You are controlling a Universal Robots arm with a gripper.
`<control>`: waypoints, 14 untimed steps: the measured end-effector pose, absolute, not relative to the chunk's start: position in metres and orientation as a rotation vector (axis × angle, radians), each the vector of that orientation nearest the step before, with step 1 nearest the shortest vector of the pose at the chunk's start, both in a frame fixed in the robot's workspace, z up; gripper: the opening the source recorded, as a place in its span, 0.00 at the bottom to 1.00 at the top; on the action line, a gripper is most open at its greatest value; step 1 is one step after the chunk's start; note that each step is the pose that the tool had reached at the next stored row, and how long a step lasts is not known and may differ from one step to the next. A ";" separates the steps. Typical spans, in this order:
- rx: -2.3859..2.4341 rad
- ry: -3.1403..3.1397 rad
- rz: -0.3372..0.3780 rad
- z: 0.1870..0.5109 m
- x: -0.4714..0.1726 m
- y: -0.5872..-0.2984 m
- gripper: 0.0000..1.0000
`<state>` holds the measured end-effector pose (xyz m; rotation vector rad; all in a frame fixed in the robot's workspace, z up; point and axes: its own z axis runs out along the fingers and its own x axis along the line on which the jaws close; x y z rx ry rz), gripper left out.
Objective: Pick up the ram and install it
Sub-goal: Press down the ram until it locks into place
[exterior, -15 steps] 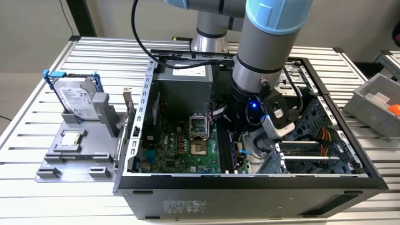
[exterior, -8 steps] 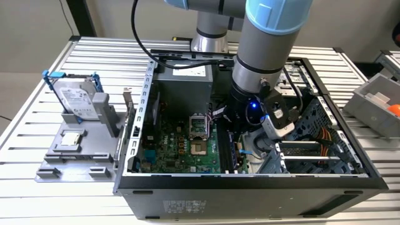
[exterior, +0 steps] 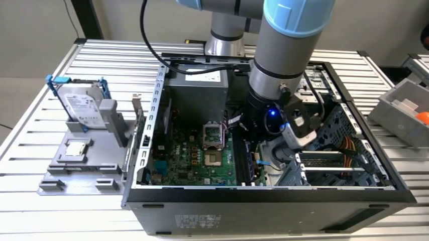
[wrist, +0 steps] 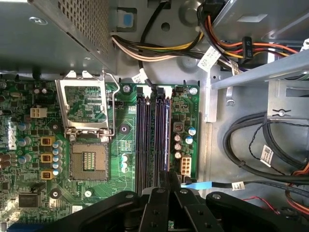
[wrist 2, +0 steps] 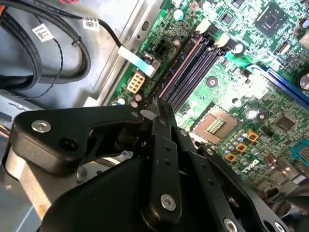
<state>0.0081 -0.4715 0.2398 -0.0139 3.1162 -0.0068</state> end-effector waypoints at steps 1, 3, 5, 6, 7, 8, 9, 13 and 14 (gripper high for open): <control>-0.023 3.116 -0.007 0.240 0.008 -0.472 0.00; -0.039 3.116 -0.007 0.240 0.008 -0.472 0.00; -0.042 3.116 -0.006 0.240 0.008 -0.472 0.00; -0.043 3.116 -0.006 0.240 0.008 -0.472 0.00; -0.043 3.116 -0.006 0.240 0.008 -0.472 0.00; -0.045 3.116 -0.006 0.240 0.008 -0.472 0.00; -0.051 3.116 -0.006 0.240 0.008 -0.472 0.00; -0.089 3.115 -0.005 0.240 0.008 -0.472 0.00; -0.097 3.115 -0.005 0.240 0.008 -0.472 0.00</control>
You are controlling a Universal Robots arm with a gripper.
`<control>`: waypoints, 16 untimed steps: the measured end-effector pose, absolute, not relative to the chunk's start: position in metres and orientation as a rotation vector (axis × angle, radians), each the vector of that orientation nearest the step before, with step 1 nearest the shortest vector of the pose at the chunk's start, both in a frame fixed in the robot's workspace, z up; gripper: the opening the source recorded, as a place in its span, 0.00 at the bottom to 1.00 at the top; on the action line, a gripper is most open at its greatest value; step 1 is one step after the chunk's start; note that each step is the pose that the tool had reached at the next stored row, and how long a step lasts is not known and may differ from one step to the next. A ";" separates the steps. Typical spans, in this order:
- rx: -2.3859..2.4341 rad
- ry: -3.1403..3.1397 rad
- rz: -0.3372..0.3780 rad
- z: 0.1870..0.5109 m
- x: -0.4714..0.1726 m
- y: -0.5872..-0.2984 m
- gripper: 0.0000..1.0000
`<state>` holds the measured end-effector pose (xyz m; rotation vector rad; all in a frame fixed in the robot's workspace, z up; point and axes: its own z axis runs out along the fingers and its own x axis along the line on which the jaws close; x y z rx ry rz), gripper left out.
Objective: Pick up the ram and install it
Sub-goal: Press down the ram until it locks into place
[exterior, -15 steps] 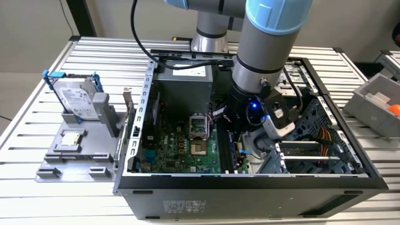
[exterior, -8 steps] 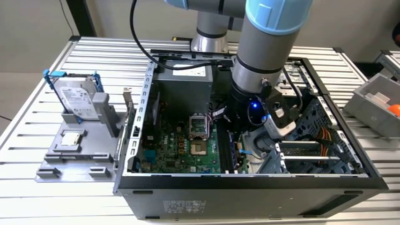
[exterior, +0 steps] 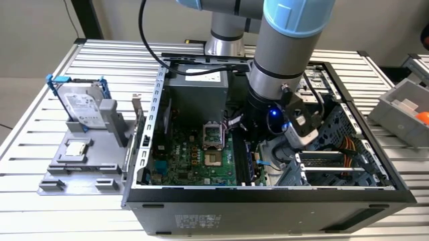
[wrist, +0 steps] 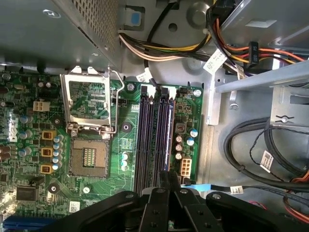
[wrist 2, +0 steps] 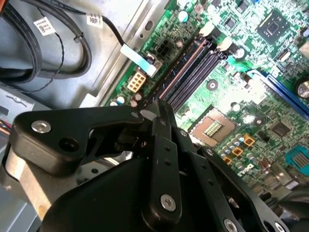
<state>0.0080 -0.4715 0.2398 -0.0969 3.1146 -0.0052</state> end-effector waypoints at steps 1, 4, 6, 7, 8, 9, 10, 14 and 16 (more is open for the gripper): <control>-0.104 3.114 -0.005 0.240 0.008 -0.472 0.00; -0.123 3.114 -0.004 0.240 0.008 -0.472 0.00; -0.134 3.113 -0.002 0.240 0.008 -0.472 0.00; -0.140 3.113 -0.001 0.240 0.008 -0.472 0.00; -0.146 3.112 0.000 0.240 0.008 -0.472 0.00; -0.151 3.112 0.001 0.240 0.008 -0.472 0.00; -0.157 3.112 0.001 0.240 0.008 -0.472 0.00; -0.183 3.110 0.003 0.240 0.008 -0.472 0.00; -0.197 3.110 0.004 0.240 0.008 -0.472 0.00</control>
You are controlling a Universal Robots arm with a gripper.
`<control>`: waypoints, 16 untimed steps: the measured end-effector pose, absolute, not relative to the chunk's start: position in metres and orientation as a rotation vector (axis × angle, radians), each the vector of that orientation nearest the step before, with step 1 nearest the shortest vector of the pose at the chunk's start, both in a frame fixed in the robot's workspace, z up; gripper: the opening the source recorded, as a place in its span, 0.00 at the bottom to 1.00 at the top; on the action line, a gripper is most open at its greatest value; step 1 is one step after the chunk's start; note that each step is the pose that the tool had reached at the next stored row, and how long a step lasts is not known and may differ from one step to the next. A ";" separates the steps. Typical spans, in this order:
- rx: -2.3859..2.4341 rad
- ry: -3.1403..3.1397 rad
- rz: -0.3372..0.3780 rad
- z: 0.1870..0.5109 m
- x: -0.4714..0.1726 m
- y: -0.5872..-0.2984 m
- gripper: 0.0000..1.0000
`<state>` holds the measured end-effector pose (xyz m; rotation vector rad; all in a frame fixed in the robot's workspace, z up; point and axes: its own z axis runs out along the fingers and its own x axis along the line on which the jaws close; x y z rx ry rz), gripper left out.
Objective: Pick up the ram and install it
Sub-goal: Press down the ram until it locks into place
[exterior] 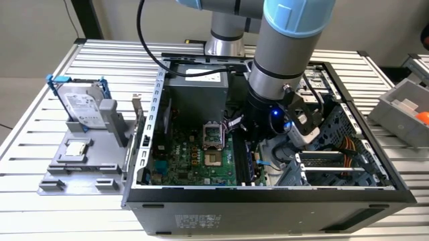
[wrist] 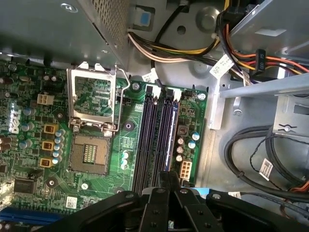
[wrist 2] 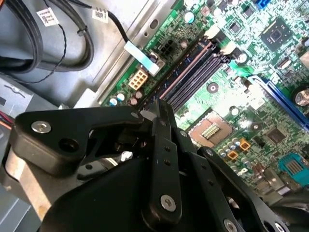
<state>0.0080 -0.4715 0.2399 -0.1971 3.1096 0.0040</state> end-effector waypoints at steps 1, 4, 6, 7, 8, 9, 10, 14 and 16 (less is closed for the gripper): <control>-0.204 3.109 0.004 0.240 0.008 -0.472 0.00; -0.223 3.108 0.005 0.240 0.008 -0.472 0.00; -0.237 3.107 0.006 0.240 0.008 -0.472 0.00; -0.244 3.106 0.006 0.240 0.008 -0.472 0.00; -0.251 3.106 0.006 0.240 0.008 -0.472 0.00; -0.259 3.105 0.007 0.240 0.008 -0.472 0.00; -0.267 3.104 0.007 0.240 0.008 -0.472 0.00; -0.293 3.102 0.008 0.241 0.008 -0.472 0.00; -0.303 3.101 0.008 0.241 0.008 -0.472 0.00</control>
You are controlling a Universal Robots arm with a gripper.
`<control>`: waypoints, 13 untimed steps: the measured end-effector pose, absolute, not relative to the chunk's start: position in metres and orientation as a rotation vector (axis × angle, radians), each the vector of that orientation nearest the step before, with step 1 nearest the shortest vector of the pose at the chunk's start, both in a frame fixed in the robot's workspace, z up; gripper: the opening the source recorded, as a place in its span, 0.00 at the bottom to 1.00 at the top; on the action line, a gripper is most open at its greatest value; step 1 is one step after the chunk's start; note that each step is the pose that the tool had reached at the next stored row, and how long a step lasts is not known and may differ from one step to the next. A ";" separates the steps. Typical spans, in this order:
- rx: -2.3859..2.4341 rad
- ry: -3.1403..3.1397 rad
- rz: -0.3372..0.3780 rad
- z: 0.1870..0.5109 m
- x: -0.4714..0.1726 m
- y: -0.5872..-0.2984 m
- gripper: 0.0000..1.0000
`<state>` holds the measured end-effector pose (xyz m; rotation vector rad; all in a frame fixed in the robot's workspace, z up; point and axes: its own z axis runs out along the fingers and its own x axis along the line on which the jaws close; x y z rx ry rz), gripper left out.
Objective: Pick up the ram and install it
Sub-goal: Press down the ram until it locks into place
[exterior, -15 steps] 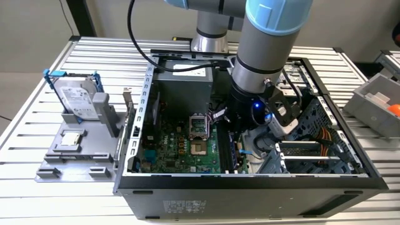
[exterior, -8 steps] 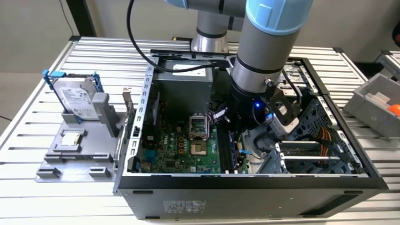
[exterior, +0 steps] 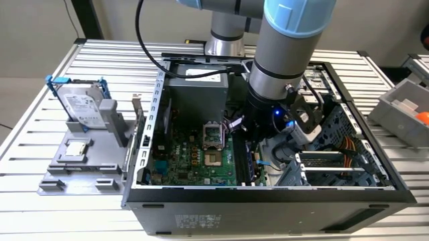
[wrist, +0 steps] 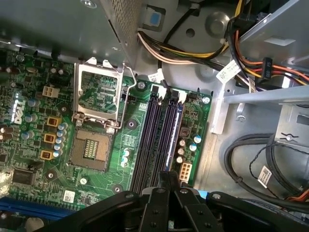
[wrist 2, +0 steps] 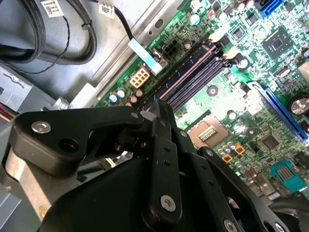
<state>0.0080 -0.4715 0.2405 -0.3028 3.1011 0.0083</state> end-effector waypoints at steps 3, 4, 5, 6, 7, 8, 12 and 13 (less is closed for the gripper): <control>-0.318 3.100 0.008 0.241 0.008 -0.472 0.00; -0.323 3.099 0.008 0.241 0.008 -0.472 0.00; -0.327 3.099 0.008 0.241 0.008 -0.472 0.00; -0.331 3.098 0.008 0.242 0.008 -0.472 0.00; -0.336 3.098 0.008 0.243 0.008 -0.472 0.00; -0.339 3.097 0.009 0.243 0.008 -0.472 0.00; -0.355 3.096 0.009 0.246 0.008 -0.472 0.00; -0.360 3.095 0.010 0.246 0.008 -0.471 0.00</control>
